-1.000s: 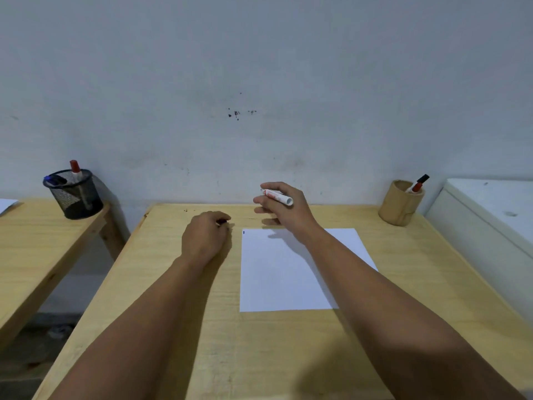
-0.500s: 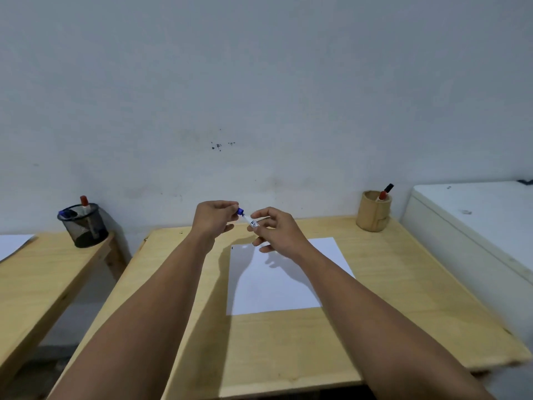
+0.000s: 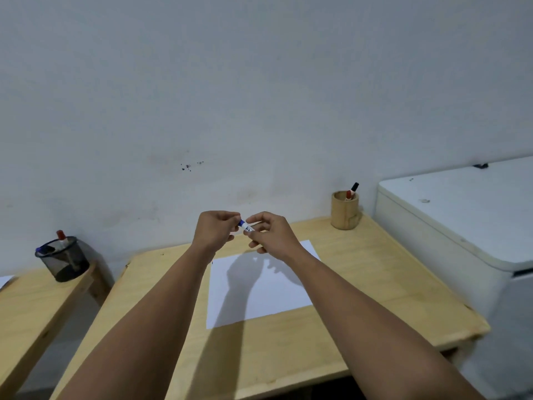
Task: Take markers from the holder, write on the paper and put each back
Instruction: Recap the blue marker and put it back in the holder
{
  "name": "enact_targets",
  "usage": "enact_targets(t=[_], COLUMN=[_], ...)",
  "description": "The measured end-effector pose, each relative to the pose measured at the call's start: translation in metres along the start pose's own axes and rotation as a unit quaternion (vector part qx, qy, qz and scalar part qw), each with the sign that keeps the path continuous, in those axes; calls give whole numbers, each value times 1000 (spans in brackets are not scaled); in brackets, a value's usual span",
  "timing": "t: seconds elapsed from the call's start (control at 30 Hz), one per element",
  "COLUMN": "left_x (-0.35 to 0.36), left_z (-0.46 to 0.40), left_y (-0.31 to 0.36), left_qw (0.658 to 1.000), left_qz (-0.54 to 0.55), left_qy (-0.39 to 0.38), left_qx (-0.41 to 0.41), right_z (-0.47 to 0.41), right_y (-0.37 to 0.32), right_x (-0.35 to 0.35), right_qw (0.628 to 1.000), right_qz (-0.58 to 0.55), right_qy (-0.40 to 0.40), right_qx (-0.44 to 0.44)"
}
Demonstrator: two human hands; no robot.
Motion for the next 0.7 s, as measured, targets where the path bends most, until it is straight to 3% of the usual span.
enact_targets(t=[0.13,0.23,0.33,0.53,0.7], left_x=[40,81,120,209,278], left_z=[1,-5,-18,-53,-69], left_y=[6,23,41,45,33], left_qw=[1000,993,983,978,973], left_qz=[3,-47,-84,-144,-160], left_qy=[-24,-110,-159,-138,-151], left_qx=[5,6,22,54,66], right_z=[2,4,-10,-68,-104], right_y=[16,29,27,-17,-24], right_x=[-29,-64,-114,-226,-266], right_qw=[999,996,992,956,935], right_qz=[-7,-35,19,124,224], right_qy=[40,76,121,263,268], right_qx=[1,21,21,-35,-66])
Point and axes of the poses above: each hand's wrist, its own z-axis away from the middle knuckle, its own x-axis out of the palm, y = z × x, the point moved 6 cm from there along -z, towards the middle knuckle, and after that the axes turned 10 degrees about -x, right-handed, at the moved point
